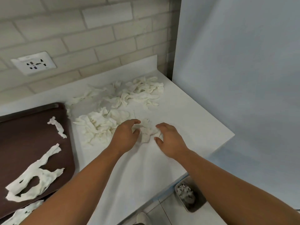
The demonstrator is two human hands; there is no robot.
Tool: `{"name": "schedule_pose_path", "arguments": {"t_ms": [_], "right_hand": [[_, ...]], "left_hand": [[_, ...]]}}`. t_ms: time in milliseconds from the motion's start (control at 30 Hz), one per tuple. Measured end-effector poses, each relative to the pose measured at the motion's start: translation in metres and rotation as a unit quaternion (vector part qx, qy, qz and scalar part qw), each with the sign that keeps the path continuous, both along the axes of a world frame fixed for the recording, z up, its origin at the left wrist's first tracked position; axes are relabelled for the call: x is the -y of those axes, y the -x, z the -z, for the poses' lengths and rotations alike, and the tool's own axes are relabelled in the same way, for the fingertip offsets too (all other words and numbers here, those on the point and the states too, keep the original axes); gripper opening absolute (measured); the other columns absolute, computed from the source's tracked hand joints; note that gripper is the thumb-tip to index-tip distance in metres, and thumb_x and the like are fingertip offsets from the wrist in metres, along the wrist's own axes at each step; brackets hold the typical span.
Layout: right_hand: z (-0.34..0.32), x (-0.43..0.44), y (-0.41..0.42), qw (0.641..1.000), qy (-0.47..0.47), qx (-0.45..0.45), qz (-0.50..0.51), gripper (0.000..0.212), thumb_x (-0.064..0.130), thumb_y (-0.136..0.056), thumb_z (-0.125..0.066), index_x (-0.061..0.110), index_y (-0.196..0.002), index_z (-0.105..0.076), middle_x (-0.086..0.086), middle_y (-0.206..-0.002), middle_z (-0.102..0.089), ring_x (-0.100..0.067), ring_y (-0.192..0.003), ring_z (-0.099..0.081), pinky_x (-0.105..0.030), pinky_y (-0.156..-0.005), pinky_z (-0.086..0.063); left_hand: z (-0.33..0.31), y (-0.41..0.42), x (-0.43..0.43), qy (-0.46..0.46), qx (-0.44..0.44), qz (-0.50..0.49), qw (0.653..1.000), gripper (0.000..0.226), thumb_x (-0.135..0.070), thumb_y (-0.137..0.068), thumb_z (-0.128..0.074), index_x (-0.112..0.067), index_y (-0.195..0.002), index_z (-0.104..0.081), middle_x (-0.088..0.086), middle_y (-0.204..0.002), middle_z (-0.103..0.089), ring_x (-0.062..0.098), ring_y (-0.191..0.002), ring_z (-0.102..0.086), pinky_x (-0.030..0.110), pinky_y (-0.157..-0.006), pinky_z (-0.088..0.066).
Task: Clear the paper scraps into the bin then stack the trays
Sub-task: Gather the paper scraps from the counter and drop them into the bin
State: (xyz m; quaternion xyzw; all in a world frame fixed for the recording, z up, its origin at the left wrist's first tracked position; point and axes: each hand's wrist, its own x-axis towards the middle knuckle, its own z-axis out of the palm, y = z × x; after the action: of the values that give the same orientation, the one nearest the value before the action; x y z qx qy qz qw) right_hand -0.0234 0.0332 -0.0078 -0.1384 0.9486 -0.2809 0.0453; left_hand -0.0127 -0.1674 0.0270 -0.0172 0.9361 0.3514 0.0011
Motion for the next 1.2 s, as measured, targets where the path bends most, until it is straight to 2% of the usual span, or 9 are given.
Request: {"name": "schedule_pose_path", "arguments": {"t_ms": [167,367,467,600,800,900,967,1100,1200], "right_hand": [[0.019,0.022,0.022,0.991,-0.117,-0.060,0.005,0.038,0.034,-0.093,-0.057,0.025,-0.129,-0.058,-0.001,-0.125,-0.055,-0.027,-0.116,-0.047,-0.039,-0.088,-0.045],[0.030,0.009,0.032,0.993,-0.012,-0.069,0.094,0.024,0.007,-0.094,-0.048,0.008,-0.110,-0.065,-0.010,-0.104,-0.065,-0.030,-0.096,-0.062,-0.040,-0.084,-0.051],[0.022,0.002,0.031,0.987,0.029,-0.060,0.148,0.019,0.014,-0.098,-0.043,0.010,-0.099,-0.061,-0.006,-0.091,-0.066,-0.027,-0.086,-0.063,-0.039,-0.077,-0.051],[-0.005,0.004,0.031,0.968,0.119,-0.004,0.219,0.045,0.044,-0.102,-0.031,0.012,-0.075,-0.046,0.001,-0.066,-0.052,-0.017,-0.062,-0.050,-0.033,-0.062,-0.040],[-0.027,0.000,0.029,0.927,0.246,0.021,0.281,0.054,0.054,-0.098,-0.041,0.015,-0.061,-0.034,0.004,-0.061,-0.040,-0.012,-0.058,-0.037,-0.025,-0.058,-0.034],[-0.023,-0.009,0.036,0.940,0.191,-0.010,0.282,0.031,0.033,-0.096,-0.053,0.012,-0.075,-0.060,0.003,-0.085,-0.060,-0.014,-0.077,-0.056,-0.020,-0.069,-0.041],[-0.022,-0.012,0.037,0.937,0.210,-0.002,0.281,0.019,0.024,-0.093,-0.054,0.015,-0.091,-0.071,0.008,-0.096,-0.069,-0.011,-0.085,-0.063,-0.018,-0.075,-0.047],[-0.020,-0.015,0.034,0.928,0.240,0.032,0.283,0.032,0.030,-0.097,-0.051,0.007,-0.077,-0.064,0.006,-0.072,-0.072,-0.003,-0.064,-0.063,-0.018,-0.064,-0.047],[-0.016,-0.019,0.032,0.929,0.235,0.026,0.286,0.037,0.041,-0.096,-0.051,0.009,-0.079,-0.048,-0.011,-0.070,-0.063,-0.020,-0.058,-0.059,-0.032,-0.058,-0.049]], "left_hand": [[0.011,0.026,0.020,-0.016,-0.016,0.019,1.000,0.030,-0.017,-0.095,-0.061,-0.022,-0.125,-0.064,-0.006,-0.125,-0.063,0.011,-0.115,-0.057,0.019,-0.095,-0.040],[0.013,0.056,0.028,-0.030,-0.028,0.066,0.997,0.029,-0.020,-0.097,-0.059,-0.021,-0.126,-0.063,-0.007,-0.120,-0.065,0.007,-0.098,-0.059,0.014,-0.085,-0.043],[0.015,0.072,0.025,-0.034,-0.010,0.104,0.994,0.030,-0.021,-0.097,-0.059,-0.019,-0.127,-0.063,-0.005,-0.120,-0.065,0.006,-0.094,-0.060,0.007,-0.080,-0.042],[0.016,0.088,0.014,0.014,0.048,0.175,0.983,0.030,-0.028,-0.097,-0.060,-0.022,-0.126,-0.064,-0.001,-0.121,-0.064,0.012,-0.102,-0.060,0.022,-0.090,-0.047],[0.010,0.093,-0.001,0.134,0.100,0.270,0.948,0.049,-0.053,-0.085,-0.069,-0.027,-0.126,-0.063,-0.003,-0.124,-0.061,0.017,-0.112,-0.057,0.035,-0.097,-0.047],[0.012,0.085,-0.001,0.221,0.100,0.327,0.913,0.064,-0.063,-0.068,-0.078,-0.033,-0.122,-0.062,-0.009,-0.118,-0.055,0.015,-0.108,-0.050,0.034,-0.092,-0.043],[0.015,0.082,0.000,0.255,0.080,0.337,0.903,0.054,-0.058,-0.070,-0.079,-0.033,-0.115,-0.064,-0.010,-0.114,-0.054,0.015,-0.106,-0.047,0.034,-0.091,-0.042],[0.020,0.082,0.003,0.208,0.072,0.311,0.924,0.019,-0.041,-0.082,-0.075,-0.027,-0.096,-0.070,-0.011,-0.095,-0.063,0.013,-0.096,-0.059,0.029,-0.082,-0.047],[0.015,0.085,0.007,0.104,0.070,0.281,0.952,0.016,-0.034,-0.089,-0.070,-0.022,-0.100,-0.069,-0.008,-0.093,-0.065,0.012,-0.088,-0.061,0.024,-0.077,-0.046]]}}
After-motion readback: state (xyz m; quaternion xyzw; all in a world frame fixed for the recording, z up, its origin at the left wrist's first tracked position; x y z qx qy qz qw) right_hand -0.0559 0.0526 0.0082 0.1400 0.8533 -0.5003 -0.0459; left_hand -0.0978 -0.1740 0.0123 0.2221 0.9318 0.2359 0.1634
